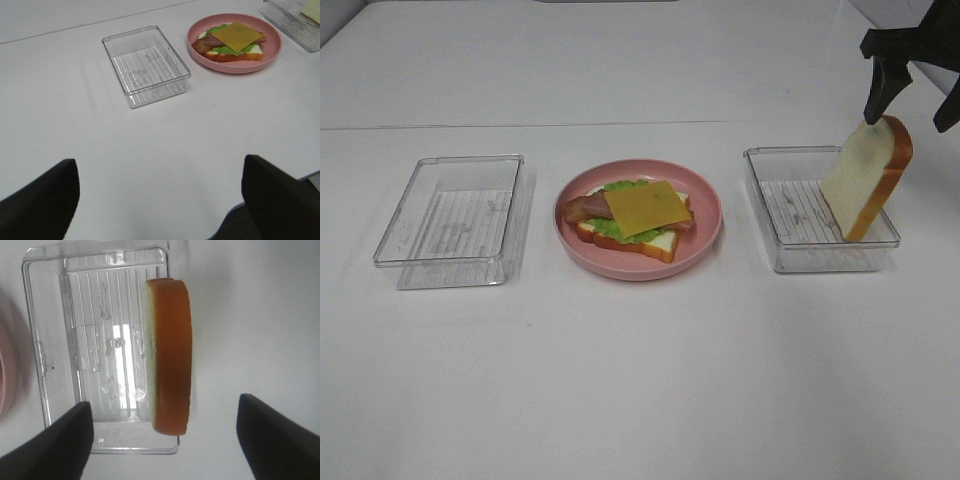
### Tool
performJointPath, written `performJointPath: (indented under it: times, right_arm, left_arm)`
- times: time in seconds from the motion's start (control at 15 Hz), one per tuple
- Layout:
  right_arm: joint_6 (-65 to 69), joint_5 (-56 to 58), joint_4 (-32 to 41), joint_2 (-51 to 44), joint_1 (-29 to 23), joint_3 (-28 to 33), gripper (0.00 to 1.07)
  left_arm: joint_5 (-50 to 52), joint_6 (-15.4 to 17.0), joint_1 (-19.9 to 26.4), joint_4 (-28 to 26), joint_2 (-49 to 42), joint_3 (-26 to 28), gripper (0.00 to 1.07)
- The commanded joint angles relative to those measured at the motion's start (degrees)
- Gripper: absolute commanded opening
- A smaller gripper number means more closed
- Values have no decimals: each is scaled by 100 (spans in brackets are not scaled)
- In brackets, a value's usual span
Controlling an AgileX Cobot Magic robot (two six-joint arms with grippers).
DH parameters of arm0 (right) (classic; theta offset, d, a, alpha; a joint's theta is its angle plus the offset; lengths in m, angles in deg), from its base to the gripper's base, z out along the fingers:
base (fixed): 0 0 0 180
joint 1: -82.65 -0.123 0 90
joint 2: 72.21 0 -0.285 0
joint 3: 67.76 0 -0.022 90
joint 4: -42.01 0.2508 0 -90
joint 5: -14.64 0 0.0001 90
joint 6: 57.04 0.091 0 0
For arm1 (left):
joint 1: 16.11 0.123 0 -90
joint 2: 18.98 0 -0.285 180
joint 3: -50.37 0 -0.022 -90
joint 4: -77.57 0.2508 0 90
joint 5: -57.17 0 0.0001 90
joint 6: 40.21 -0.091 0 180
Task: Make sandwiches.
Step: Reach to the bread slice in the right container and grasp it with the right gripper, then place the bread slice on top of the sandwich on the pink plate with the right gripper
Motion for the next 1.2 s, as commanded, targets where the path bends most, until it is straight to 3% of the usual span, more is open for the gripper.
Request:
performJointPath:
  times: [0.07, 0.33, 0.4, 0.6, 0.73, 1.0, 1.2]
  right_arm:
    - [-69, -332, -6, 46, 17, 160, 74]
    - [-86, -453, -17, 378, 17, 160, 73]
    - [-86, -498, -40, 464, 17, 160, 64]
    - [-86, -590, -57, 458, 17, 160, 13]
    - [-80, -476, -34, 458, 17, 160, 0]
    - [-74, -361, 332, 235, 17, 160, 0]
    - [-241, -315, 1175, -229, 0, 160, 0]
  left_arm:
    - [57, 0, -6, -17, -120, -6, 84]
    - [57, 0, -6, -17, -120, -6, 84]
    - [57, 0, -6, -17, -120, -6, 84]
    - [57, 0, -6, -17, -120, -6, 84]
    - [57, 0, -6, -17, -120, -6, 84]
    - [57, 0, -6, -17, -120, -6, 84]
    - [57, 0, -6, -17, -120, -6, 84]
